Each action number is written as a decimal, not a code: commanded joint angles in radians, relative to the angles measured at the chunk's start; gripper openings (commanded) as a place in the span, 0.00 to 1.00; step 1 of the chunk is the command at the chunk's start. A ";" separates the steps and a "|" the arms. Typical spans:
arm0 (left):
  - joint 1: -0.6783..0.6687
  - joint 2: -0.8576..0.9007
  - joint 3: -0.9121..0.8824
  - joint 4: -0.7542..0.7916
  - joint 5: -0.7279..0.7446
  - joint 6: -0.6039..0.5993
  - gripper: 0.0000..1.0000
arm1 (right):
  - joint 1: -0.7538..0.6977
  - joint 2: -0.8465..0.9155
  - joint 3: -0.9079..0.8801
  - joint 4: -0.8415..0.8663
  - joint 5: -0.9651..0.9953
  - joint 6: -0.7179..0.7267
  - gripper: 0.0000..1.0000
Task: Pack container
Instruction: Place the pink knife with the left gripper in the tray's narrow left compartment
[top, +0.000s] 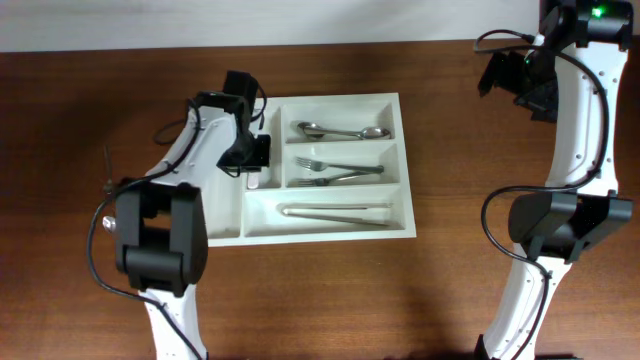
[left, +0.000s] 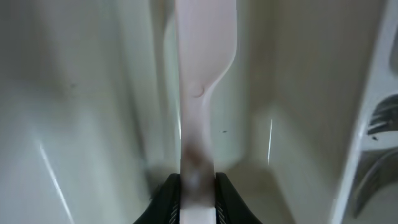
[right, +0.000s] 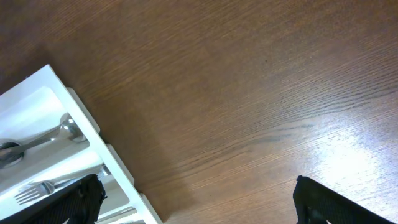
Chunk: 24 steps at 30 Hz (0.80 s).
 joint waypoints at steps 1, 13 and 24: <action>-0.021 0.007 0.012 0.010 0.003 -0.010 0.02 | -0.002 -0.012 0.005 -0.002 -0.006 0.008 0.99; -0.032 0.007 0.054 0.001 0.003 -0.010 0.86 | -0.002 -0.012 0.005 -0.002 -0.006 0.008 0.99; -0.032 0.007 0.330 -0.143 -0.026 -0.010 0.85 | -0.002 -0.012 0.005 -0.002 -0.006 0.008 0.99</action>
